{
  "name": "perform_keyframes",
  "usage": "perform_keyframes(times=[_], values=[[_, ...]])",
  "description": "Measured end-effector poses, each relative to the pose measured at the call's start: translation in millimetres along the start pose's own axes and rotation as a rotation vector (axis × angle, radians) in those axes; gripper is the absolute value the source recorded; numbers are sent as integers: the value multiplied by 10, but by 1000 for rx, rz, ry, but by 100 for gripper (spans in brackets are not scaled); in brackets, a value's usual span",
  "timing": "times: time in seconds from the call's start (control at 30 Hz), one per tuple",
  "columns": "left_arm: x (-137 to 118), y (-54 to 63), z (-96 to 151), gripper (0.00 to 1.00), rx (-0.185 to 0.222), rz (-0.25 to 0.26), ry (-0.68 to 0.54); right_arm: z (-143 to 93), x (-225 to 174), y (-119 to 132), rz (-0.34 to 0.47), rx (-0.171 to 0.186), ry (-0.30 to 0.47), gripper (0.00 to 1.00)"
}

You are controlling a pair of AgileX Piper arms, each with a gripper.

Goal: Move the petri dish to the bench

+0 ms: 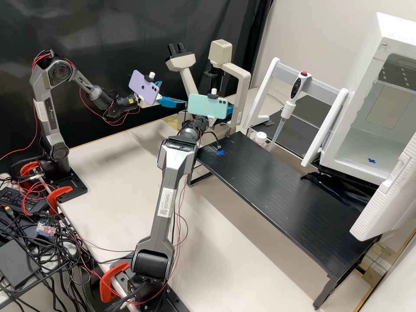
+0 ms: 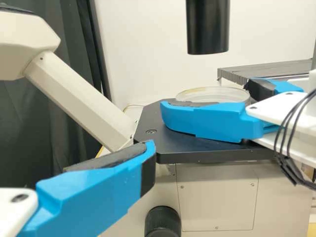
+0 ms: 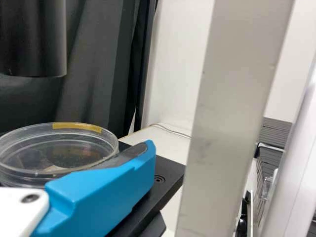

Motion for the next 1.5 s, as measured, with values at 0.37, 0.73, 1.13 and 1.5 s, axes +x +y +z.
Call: perform_keyframes(times=[0.37, 0.73, 1.13, 1.5], values=[[0, 0, 0, 100, 0, 0, 0, 26, -10, -23, 11, -31, 4, 0], [0, 0, 0, 100, 0, 0, 0, 67, -39, -52, 24, -40, 6, 0], [0, 0, 0, 100, 0, 0, 0, 75, -150, -44, 11, -31, 32, 0], [0, 0, 0, 100, 0, 0, 0, -25, -598, -33, -98, -35, 122, 0]])
